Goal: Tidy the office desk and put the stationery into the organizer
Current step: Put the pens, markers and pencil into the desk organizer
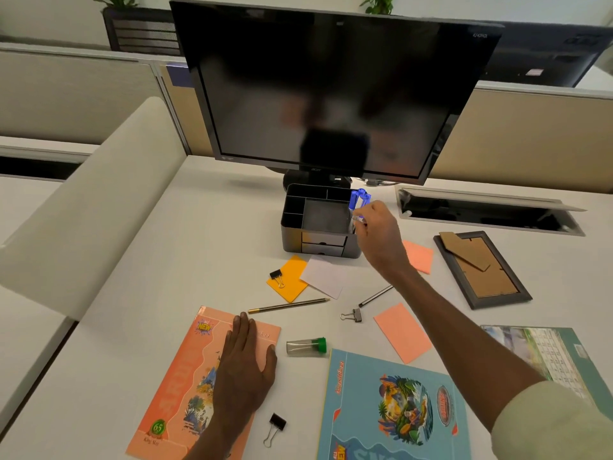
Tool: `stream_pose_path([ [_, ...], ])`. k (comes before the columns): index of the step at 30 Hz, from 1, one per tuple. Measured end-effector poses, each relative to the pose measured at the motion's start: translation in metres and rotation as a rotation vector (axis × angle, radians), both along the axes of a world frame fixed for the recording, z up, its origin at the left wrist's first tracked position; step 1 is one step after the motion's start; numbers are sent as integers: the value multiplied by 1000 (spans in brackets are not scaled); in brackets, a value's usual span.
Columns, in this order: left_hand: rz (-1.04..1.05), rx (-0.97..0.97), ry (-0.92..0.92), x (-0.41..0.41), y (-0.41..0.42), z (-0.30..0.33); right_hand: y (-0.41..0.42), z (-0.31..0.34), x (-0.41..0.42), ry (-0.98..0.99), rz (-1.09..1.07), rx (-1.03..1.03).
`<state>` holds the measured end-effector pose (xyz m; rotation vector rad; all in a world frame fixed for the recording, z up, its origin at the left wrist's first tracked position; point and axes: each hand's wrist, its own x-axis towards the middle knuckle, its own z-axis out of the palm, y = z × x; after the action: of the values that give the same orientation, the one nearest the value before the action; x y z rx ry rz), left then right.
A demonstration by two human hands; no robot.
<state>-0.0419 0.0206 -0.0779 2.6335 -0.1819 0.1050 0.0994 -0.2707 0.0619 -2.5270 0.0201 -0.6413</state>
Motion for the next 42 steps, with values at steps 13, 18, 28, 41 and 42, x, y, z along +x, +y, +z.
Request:
stream_pose_path([
  [13, 8, 8, 12, 0, 1, -4, -23, -75, -74, 443, -287, -81],
  [18, 4, 11, 15, 0, 1, -3, -35, -79, -77, 566, -470, -2],
  [28, -1, 14, 11, 0, 1, -3, -37, -78, -65, 680, -575, 381],
  [41, -6, 2, 25, 0, 0, 1, -16, -5, -35, 358, -516, 564],
  [42, -7, 1, 27, 1, 0, 0, -11, 4, -32, 322, -475, 562],
])
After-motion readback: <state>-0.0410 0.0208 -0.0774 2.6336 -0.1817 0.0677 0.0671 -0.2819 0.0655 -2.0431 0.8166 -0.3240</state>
